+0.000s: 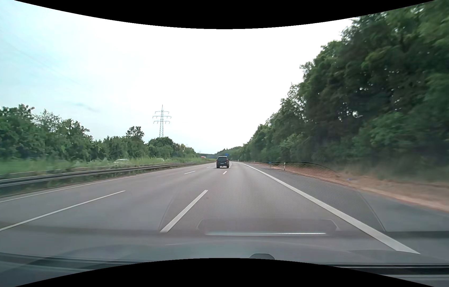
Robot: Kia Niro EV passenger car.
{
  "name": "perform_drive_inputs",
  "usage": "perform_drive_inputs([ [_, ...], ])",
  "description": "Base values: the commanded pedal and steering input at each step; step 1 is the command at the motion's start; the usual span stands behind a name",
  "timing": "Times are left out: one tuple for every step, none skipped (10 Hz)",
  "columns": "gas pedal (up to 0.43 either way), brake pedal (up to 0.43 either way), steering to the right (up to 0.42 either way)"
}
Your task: Follow the waypoints while adhering to traffic rules and regulations
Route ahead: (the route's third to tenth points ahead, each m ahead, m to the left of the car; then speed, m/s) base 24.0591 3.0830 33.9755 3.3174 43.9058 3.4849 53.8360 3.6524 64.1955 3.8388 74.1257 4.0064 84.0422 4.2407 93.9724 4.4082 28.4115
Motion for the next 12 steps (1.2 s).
perform_drive_inputs([
  [0.209, 0.0, -0.005],
  [0.209, 0.0, -0.005],
  [0.209, 0.0, -0.005],
  [0.209, 0.0, -0.005],
  [0.209, 0.0, -0.005],
  [0.209, 0.0, -0.005],
  [0.209, 0.0, -0.006],
  [0.209, 0.0, -0.005],
  [0.209, 0.0, -0.005],
  [0.209, 0.0, -0.007],
  [0.209, 0.0, -0.008],
  [0.209, 0.0, -0.008],
])
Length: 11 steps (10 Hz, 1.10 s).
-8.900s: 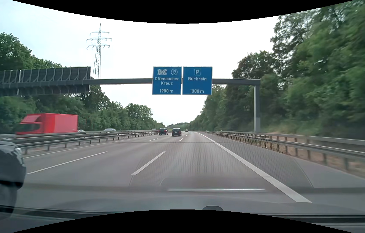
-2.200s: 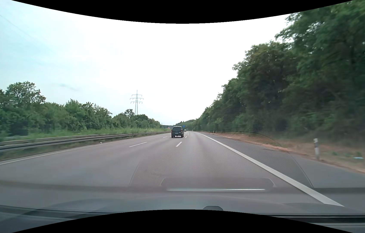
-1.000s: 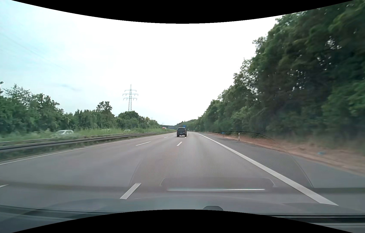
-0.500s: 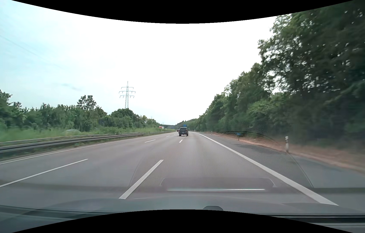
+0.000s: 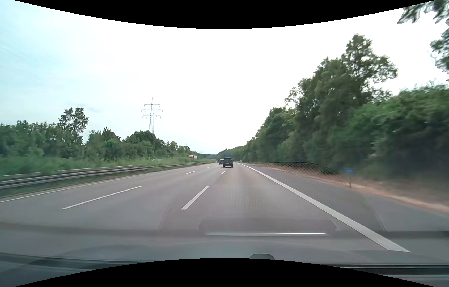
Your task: Follow the waypoints while adhering to traffic rules and regulations
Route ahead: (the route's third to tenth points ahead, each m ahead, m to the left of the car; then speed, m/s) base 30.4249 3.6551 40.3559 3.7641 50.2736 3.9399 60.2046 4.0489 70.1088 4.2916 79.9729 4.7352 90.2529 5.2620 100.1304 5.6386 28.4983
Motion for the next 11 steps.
perform_drive_inputs([
  [0.209, 0.0, -0.008],
  [0.209, 0.0, -0.008],
  [0.209, 0.0, -0.008],
  [0.209, 0.0, -0.007],
  [0.209, 0.0, -0.008],
  [0.209, 0.0, -0.007],
  [0.209, 0.0, -0.007],
  [0.209, 0.0, -0.007],
  [0.209, 0.0, -0.007],
  [0.209, 0.0, -0.007],
  [0.209, 0.0, -0.007],
])
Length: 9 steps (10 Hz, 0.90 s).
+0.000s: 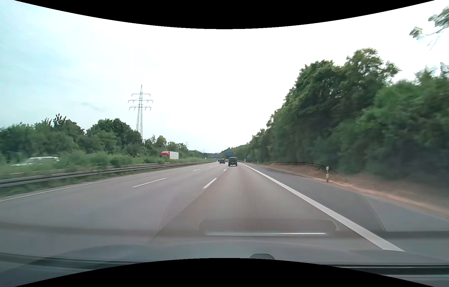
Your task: Follow the waypoints while adhering to traffic rules and regulations
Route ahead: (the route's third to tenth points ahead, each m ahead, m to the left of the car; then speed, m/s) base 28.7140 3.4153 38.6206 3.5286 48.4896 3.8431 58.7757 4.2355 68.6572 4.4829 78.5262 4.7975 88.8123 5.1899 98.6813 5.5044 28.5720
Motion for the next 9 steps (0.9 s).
perform_drive_inputs([
  [0.209, 0.0, -0.007],
  [0.209, 0.0, -0.007],
  [0.209, 0.0, -0.007],
  [0.209, 0.0, -0.007],
  [0.209, 0.0, -0.007],
  [0.209, 0.0, -0.007],
  [0.209, 0.0, -0.007],
  [0.209, 0.0, -0.007],
  [0.209, 0.0, -0.006],
])
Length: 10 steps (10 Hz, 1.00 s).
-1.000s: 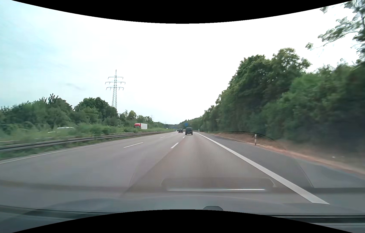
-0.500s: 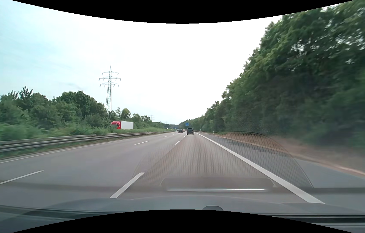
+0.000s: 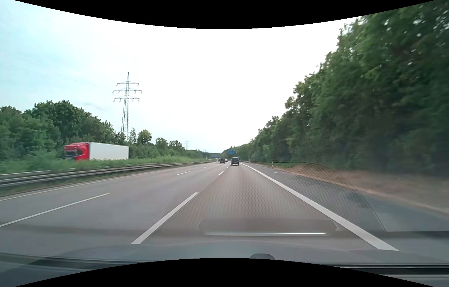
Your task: Follow the waypoints while adhering to traffic rules and regulations
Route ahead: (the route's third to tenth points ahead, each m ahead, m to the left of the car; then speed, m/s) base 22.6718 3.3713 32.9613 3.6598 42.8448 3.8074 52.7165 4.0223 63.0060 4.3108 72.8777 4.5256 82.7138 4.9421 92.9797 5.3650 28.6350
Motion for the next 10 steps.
perform_drive_inputs([
  [0.209, 0.0, -0.005],
  [0.209, 0.0, -0.005],
  [0.209, 0.0, -0.004],
  [0.209, 0.0, -0.005],
  [0.209, 0.0, -0.005],
  [0.209, 0.0, -0.005],
  [0.209, 0.0, -0.005],
  [0.209, 0.0, -0.005],
  [0.209, 0.0, -0.005],
  [0.209, 0.0, -0.005],
])
